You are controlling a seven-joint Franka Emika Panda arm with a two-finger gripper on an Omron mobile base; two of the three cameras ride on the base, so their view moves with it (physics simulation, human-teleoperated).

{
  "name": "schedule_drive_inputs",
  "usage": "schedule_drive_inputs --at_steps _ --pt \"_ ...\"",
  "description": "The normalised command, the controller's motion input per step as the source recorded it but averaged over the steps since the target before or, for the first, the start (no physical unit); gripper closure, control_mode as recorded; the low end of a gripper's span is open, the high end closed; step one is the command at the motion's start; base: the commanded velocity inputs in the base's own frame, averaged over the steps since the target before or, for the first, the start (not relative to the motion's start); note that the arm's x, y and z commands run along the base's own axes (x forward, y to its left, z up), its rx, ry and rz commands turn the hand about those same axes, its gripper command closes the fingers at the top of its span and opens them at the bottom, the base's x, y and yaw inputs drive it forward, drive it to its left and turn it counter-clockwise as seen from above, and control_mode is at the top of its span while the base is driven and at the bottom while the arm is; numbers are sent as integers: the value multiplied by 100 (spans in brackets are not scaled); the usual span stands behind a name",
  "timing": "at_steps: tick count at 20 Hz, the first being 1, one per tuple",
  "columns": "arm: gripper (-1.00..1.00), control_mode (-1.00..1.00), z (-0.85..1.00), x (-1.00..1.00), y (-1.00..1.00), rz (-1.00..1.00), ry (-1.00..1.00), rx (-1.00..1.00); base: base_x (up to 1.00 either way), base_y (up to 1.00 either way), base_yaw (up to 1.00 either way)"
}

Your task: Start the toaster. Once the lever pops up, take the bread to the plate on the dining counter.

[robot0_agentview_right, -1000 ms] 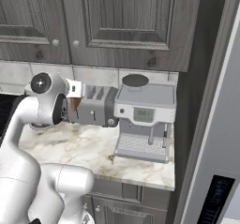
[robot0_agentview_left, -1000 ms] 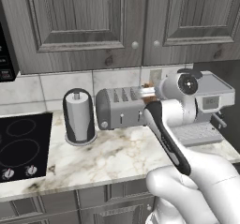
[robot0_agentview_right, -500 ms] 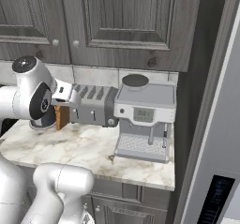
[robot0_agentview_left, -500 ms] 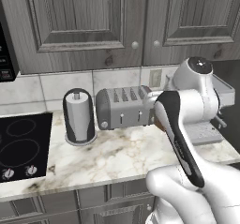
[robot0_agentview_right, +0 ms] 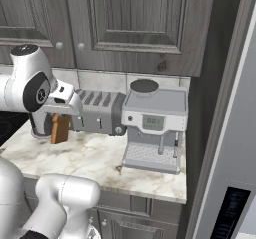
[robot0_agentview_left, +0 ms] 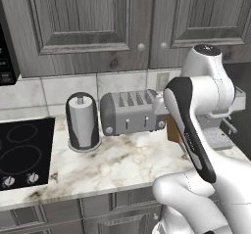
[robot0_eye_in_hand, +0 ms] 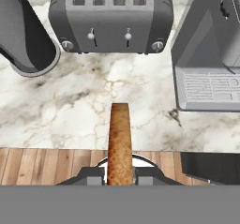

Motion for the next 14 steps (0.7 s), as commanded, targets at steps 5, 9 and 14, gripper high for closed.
schedule_drive_inputs --at_steps 5,9,14 --pt "100 -100 -3 -22 -8 0 0 0 0 0 0" --pt "100 -100 0 -24 -8 0 0 0 0 0 0" --pt "100 -100 0 -18 -4 0 1 0 0 0 0"
